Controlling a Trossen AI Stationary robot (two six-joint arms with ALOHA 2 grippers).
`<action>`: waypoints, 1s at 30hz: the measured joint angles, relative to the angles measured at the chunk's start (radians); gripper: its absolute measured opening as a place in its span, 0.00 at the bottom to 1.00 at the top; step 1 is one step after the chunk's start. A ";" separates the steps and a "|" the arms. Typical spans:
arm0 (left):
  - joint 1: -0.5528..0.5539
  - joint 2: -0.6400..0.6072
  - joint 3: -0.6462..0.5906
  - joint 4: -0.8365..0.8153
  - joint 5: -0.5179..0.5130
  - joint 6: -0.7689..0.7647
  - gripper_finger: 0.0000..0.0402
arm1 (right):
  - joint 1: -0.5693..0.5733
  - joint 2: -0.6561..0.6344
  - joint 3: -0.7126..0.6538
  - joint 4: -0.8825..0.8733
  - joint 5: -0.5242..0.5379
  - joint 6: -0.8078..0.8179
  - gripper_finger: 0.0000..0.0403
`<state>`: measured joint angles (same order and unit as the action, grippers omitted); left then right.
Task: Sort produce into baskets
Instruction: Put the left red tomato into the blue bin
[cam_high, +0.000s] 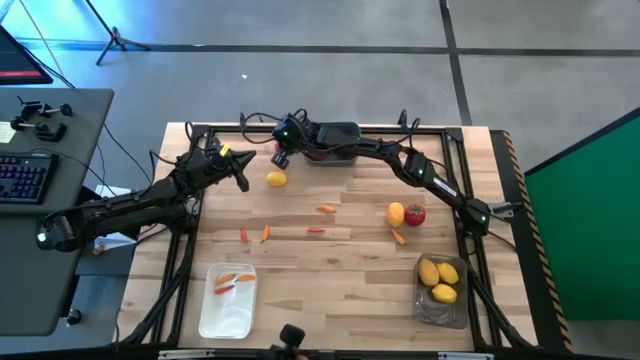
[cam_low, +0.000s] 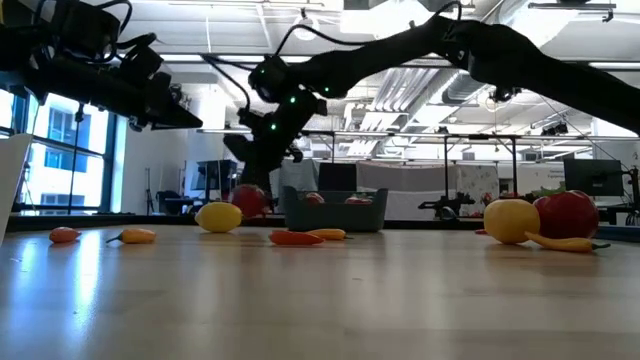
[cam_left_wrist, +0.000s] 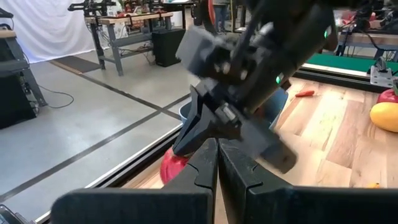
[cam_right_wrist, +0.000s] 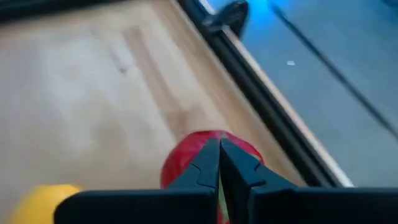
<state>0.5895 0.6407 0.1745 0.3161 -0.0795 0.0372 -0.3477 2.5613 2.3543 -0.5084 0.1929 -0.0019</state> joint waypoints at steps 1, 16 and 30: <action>0.000 0.000 0.000 -0.002 -0.001 0.000 0.00 | 0.000 -0.004 0.000 -0.004 -0.018 0.002 0.00; 0.000 0.000 0.000 -0.006 -0.003 -0.008 0.00 | -0.017 -0.121 0.000 -0.088 0.020 -0.047 0.00; 0.000 0.000 0.000 -0.006 -0.003 -0.008 0.00 | -0.126 -0.201 -0.021 -0.333 0.128 -0.077 0.00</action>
<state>0.5892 0.6407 0.1745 0.3105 -0.0826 0.0292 -0.4740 2.3600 2.3337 -0.8415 0.3210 -0.0784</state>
